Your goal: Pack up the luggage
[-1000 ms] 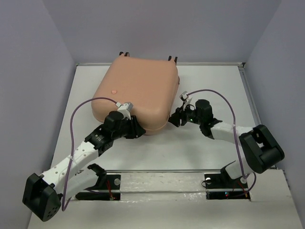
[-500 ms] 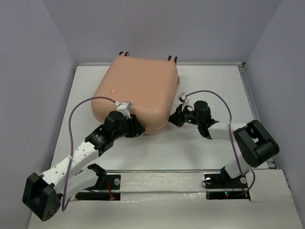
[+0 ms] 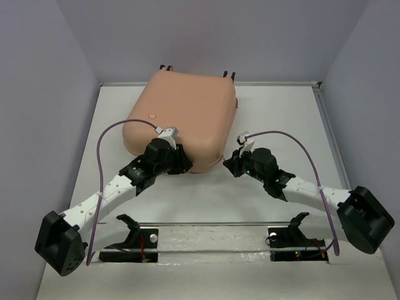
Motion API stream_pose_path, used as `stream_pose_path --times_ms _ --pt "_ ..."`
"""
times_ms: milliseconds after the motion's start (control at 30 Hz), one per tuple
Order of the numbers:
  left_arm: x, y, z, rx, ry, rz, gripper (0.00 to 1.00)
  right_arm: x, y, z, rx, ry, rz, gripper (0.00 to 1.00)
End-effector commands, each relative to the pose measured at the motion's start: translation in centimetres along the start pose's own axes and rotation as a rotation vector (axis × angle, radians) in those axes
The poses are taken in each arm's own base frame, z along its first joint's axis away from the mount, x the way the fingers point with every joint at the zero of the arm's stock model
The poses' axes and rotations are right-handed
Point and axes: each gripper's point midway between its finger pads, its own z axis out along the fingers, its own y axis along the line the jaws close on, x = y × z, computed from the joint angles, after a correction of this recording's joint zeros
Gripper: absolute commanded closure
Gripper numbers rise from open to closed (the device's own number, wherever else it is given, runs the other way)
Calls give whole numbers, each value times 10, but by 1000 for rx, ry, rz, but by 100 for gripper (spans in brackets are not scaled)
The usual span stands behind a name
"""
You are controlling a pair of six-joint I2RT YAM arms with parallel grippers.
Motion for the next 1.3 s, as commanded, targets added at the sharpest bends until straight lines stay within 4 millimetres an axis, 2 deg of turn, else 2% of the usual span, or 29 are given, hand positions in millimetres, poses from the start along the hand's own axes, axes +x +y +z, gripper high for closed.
stream_pose_path --times_ms 0,67,100,133,167,200,233,300,333,367,467,500,533,567,633,700,767,800,867,900,933,1033,1067,1100,1133,1233,1267 --pt "-115 -42 -7 90 -398 -25 56 66 64 -25 -152 252 42 93" --pt "-114 -47 -2 115 -383 -31 56 68 81 -22 -170 264 56 93" --pt "-114 -51 8 125 -365 -32 56 51 131 -15 -260 225 28 93" --pt "-113 -51 8 126 -364 -31 56 54 129 -10 -240 226 37 93" --pt "-114 -53 10 129 -362 -30 56 49 140 -5 -253 210 41 93" --pt "-120 -58 13 132 -366 -25 56 38 166 -3 -299 178 42 93" --pt "-123 -60 13 135 -370 -15 56 35 175 7 -298 151 66 93" --pt "-132 -65 14 133 -383 -8 56 28 191 10 -314 113 109 93" --pt "-136 -64 14 122 -393 -2 56 18 194 14 -320 62 121 93" --pt "-144 -65 13 102 -400 5 56 18 194 13 -311 52 118 93" --pt "-162 -55 2 20 -455 17 52 13 171 2 -222 12 111 93" --pt "-168 -48 -1 -7 -476 8 49 20 161 -3 -193 31 88 93" --pt "-168 -48 -1 -6 -472 9 47 21 159 -8 -192 35 79 93" --pt "-174 -42 -3 -23 -481 -2 45 20 157 -12 -187 39 74 93" --pt "-184 -42 -7 -23 -501 -17 42 13 153 -24 -185 20 84 93" --pt "-201 -45 -17 -34 -544 -23 35 14 142 -35 -154 15 77 93" --pt "-215 -49 -30 -38 -583 -24 29 20 130 -39 -120 37 70 93" --pt "-226 -52 -46 -43 -619 -10 22 20 125 -41 -106 48 63 93" --pt "-238 -42 -66 -114 -675 -8 12 21 121 -41 -92 59 59 93" --pt "-249 -31 -84 -152 -706 -12 11 25 119 -42 -84 75 56 93" --pt "-256 -28 -92 -145 -718 -12 11 24 117 -42 -79 75 59 93" --pt "-271 1 -107 -173 -716 -39 11 25 119 -44 -95 85 56 93" --pt "-279 23 -115 -203 -727 -61 11 26 117 -45 -84 91 53 93" --pt "-282 32 -119 -229 -732 -72 11 24 107 -45 -41 93 53 93" --pt "-285 39 -123 -254 -745 -81 11 14 100 -43 -7 64 63 93" --pt "-288 68 -125 -303 -760 -128 15 1 54 -40 117 56 121 93" --pt "-290 83 -126 -305 -756 -148 16 -9 21 -38 187 34 189 93"
